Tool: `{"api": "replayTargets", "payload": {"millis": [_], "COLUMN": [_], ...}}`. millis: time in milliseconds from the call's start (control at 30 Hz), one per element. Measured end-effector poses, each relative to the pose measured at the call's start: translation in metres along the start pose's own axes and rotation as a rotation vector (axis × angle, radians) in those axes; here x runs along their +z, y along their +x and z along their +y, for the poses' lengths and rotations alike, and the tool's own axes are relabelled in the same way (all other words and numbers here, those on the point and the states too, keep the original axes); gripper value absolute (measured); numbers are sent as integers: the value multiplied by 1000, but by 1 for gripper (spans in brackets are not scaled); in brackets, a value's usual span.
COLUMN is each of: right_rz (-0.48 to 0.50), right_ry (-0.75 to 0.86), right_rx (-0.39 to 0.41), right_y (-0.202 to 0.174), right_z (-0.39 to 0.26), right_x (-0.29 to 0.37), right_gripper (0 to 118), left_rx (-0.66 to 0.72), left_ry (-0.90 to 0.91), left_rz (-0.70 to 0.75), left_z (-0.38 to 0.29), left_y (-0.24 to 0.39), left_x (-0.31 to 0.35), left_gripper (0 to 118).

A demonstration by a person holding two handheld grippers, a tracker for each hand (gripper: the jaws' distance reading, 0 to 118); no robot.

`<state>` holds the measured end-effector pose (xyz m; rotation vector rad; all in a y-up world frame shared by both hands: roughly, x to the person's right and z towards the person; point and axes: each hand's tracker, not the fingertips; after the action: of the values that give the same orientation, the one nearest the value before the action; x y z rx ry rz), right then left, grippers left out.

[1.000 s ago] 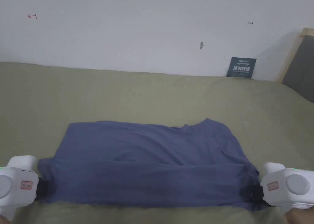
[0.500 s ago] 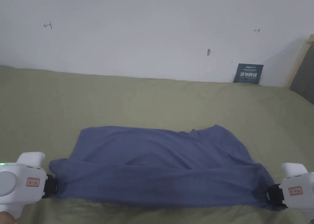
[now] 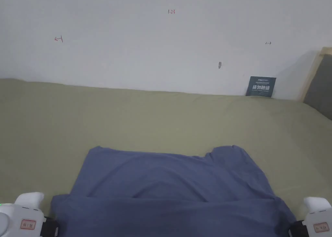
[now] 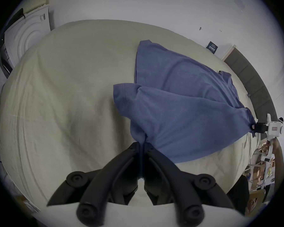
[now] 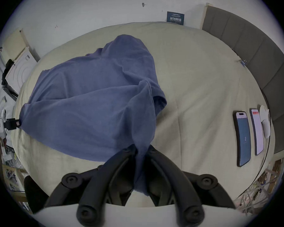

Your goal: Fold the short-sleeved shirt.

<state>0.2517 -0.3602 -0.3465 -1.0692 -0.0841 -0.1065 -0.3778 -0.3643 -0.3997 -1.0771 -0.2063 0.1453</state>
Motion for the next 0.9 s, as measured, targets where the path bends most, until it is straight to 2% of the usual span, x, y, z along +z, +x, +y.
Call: {"api": "replayTargets", "payload": {"millis": [33, 67, 100, 167, 200, 233, 267, 333, 367, 400, 433, 467, 500, 600, 733, 900], "right_rz": [4, 12, 8, -18, -11, 16, 14, -20, -39, -44, -39, -35, -26, -28, -7, 6], "right_ry": [10, 14, 15, 14, 20, 71, 101, 124, 134, 132, 129, 133, 138, 143, 167, 193], "right_rx": [-1, 1, 1, 13, 14, 14, 15, 32, 38, 42, 44, 45, 42, 27, 47, 57], "right_y": [0, 0, -1, -3, -3, -3, -5, -14, -19, -24, -29, -33, -37, -46, -50, -53], "right_z": [0, 2, 3, 7, 8, 10, 14, 22, 27, 32, 36, 39, 42, 47, 56, 63], "right_x": [-2, -3, -2, 1, 5, 13, 20, 26, 29, 31, 33, 34, 34, 32, 26, 20], "right_gripper": [12, 20, 41, 97, 99, 95, 96, 96, 94, 84, 63, 19, 8, 7, 6, 6], "left_rx": [0, 2, 5, 30, 44, 76, 97, 100, 86, 71, 49, 35, 26, 7, -27, -47], "left_ry": [1, 3, 3, -14, -9, 30, 56, 108, 140, 162, 179, 199, 199, 198, 210, 189], "left_rz": [-1, -1, 1, 30, 15, -28, -52, -24, -3, 9, 6, 4, -2, 9, -21, 12], "left_z": [2, 3, 6, 11, 13, 15, 20, 30, 35, 41, 47, 53, 59, 80, 115, 190], "left_y": [0, 0, 1, 0, -1, -3, -3, 3, 8, 13, 19, 23, 26, 37, 42, 37], "left_x": [-2, -4, -3, 0, 5, 13, 20, 32, 37, 41, 45, 46, 44, 37, 19, -36], "left_gripper": [6, 12, 32, 98, 100, 98, 98, 96, 91, 81, 62, 24, 2, 0, 0, 0]}}
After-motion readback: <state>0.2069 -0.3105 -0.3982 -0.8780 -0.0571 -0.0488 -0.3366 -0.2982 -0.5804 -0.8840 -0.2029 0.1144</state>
